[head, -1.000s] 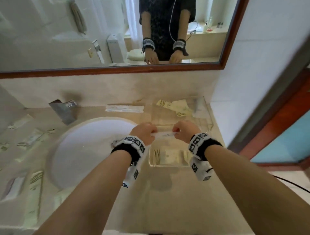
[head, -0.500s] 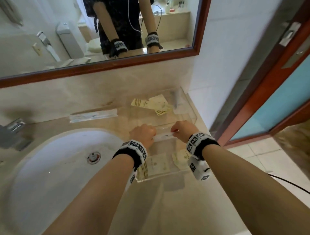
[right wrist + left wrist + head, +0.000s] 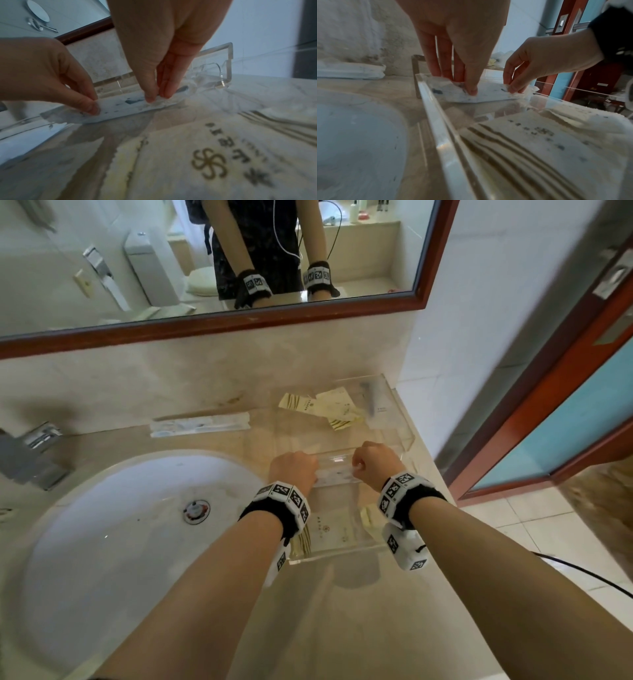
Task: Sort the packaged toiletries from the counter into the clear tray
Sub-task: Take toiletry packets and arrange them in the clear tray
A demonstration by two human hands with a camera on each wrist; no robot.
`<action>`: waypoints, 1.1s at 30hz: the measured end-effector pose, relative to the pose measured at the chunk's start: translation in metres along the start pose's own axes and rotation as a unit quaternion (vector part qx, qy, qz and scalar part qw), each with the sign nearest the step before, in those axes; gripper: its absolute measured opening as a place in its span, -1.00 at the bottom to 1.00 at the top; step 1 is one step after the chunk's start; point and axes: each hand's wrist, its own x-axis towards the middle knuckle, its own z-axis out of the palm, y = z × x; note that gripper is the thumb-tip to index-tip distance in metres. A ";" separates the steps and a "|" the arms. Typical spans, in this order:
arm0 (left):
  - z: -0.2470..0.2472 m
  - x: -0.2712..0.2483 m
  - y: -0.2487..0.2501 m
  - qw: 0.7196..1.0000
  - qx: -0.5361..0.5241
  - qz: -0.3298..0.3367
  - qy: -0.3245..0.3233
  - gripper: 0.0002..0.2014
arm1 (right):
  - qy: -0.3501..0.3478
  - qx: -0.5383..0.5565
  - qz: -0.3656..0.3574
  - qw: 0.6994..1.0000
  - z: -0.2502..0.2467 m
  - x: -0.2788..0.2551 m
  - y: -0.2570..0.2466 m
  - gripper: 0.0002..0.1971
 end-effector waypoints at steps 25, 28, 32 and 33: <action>-0.069 0.049 -0.018 0.980 -0.121 0.029 0.154 -0.73 | 0.163 0.009 0.078 0.983 -0.085 0.026 -0.004 -0.65; -0.078 0.071 -0.017 0.989 -0.100 0.040 0.098 -0.67 | 0.163 0.036 0.111 0.980 -0.087 0.041 0.003 -0.63; -0.076 0.093 -0.019 0.996 -0.058 0.047 0.054 -0.57 | 0.095 0.053 0.178 0.978 -0.087 0.063 0.011 -0.48; -0.074 0.094 -0.019 0.996 -0.054 0.051 0.044 -0.56 | 0.083 0.065 0.191 0.976 -0.086 0.064 0.012 -0.47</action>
